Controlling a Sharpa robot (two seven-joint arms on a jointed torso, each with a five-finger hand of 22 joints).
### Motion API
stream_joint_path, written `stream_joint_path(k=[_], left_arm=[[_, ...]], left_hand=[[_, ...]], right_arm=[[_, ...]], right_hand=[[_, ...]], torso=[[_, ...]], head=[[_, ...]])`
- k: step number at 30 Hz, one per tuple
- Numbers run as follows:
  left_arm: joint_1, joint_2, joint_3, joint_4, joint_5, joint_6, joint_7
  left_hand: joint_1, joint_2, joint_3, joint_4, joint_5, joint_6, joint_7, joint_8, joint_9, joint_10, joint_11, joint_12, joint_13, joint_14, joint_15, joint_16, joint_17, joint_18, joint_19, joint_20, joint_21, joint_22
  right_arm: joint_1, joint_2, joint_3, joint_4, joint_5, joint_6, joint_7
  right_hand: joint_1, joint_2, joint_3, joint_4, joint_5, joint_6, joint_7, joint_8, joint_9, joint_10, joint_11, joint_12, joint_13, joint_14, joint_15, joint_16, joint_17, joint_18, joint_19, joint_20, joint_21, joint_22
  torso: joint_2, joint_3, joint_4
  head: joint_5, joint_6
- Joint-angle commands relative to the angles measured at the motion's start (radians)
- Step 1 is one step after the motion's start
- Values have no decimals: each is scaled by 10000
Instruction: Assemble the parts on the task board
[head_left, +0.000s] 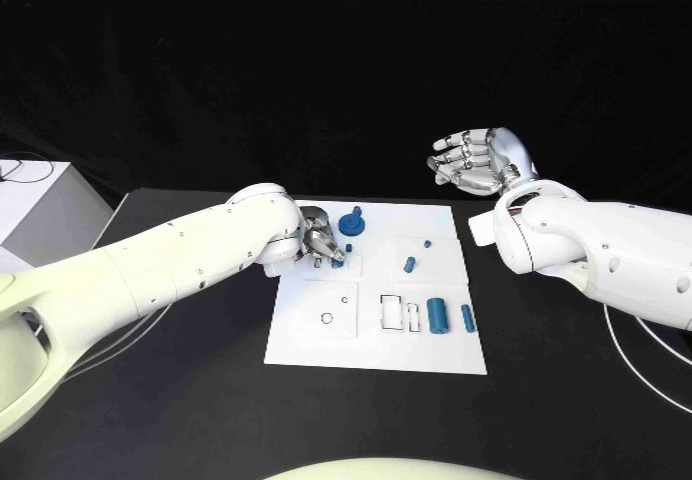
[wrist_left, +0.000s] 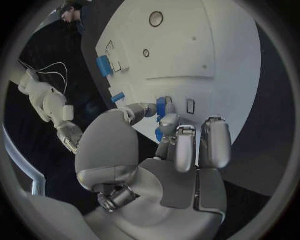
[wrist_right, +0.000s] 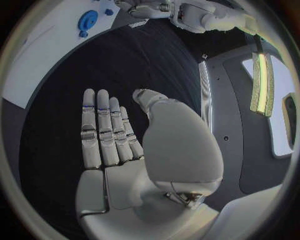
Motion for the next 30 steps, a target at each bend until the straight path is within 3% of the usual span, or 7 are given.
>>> stream_joint_path(k=[1, 30], left_arm=[[-10, -11, -23, 5, -126, 200, -44], [-12, -230, -37, 96, -198, 107, -53]], left_hand=[[-8, 101, 1665, -1737, 50, 380, -321, 48, 1117, 113, -13, 41, 8, 935, -77, 61, 2344, -127, 52, -21, 39, 8], [-10, 117, 1678, -1755, 116, 403, -330, 47, 1130, 128, -22, 51, 24, 933, -85, 57, 2337, -126, 49, -27, 38, 3]], right_arm=[[-7, 5, 0, -1, -61, 128, 28], [-29, 12, -2, -21, -63, 111, 25]], right_hand=[[-126, -7, -20, -16, 58, -94, 117, -36, -8, -28, 26, -53, -17, -15, 81, -23, -17, 115, -73, 28, -22, -8], [-131, -4, -27, -19, 77, -99, 121, -37, -11, -34, 30, -54, -31, -14, 84, -42, -22, 116, -79, 33, -21, -34]], torso=[[3, 2, -4], [8, 9, 2]], head=[[4, -24], [-3, -82]])
